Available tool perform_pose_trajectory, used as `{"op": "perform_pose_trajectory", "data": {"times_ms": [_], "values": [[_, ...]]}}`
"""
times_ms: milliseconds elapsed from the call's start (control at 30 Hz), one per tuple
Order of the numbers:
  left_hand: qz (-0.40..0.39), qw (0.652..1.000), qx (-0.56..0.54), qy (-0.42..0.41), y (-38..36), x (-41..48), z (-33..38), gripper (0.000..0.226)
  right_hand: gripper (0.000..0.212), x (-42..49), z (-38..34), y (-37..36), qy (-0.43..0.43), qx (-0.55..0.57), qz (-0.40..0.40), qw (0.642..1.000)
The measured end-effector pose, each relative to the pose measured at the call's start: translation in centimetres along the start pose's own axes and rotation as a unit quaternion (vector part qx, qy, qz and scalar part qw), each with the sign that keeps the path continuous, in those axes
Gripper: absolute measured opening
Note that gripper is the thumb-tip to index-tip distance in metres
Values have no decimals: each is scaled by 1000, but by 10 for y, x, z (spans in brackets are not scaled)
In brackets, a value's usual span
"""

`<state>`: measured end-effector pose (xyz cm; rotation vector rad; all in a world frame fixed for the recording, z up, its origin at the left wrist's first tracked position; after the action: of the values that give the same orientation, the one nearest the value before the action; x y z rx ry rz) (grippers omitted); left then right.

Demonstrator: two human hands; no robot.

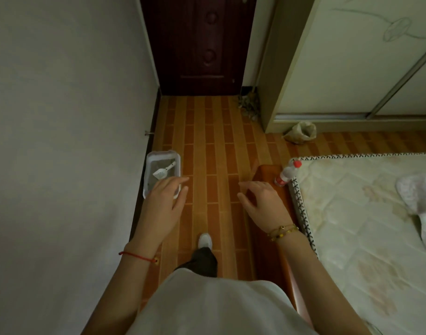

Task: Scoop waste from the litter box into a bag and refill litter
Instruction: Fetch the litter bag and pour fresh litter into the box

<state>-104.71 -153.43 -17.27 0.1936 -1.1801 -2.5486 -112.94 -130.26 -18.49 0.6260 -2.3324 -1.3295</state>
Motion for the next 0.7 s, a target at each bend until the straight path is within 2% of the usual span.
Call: {"op": "perform_pose_trajectory", "data": {"times_ms": [167, 400, 533, 700], "values": [[-11, 999, 3, -34, -2, 114, 13, 31, 29, 106, 26, 13, -10, -2, 18, 1000], [-64, 996, 25, -54, -10, 231, 31, 44, 34, 203, 59, 23, -38, 12, 12, 999], [-78, 995, 28, -51, -24, 288, 41, 41, 35, 244, 90, 28, -64, 19, -5, 998], [-82, 995, 39, -46, -49, 370, 59, 35, 35, 311, 143, 41, -86, 21, 9, 996]]}}
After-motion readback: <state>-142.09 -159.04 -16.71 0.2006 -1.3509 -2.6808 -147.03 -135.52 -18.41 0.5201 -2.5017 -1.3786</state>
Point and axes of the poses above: each hand's wrist, its own x-axis towards the middle knuckle, its own y-axis out of the back of the hand, z = x × y, the point moved 2 cm from there along x, towards the middle knuckle, and after that the axes turned 10 degrees about y, right-handed, at the moved point
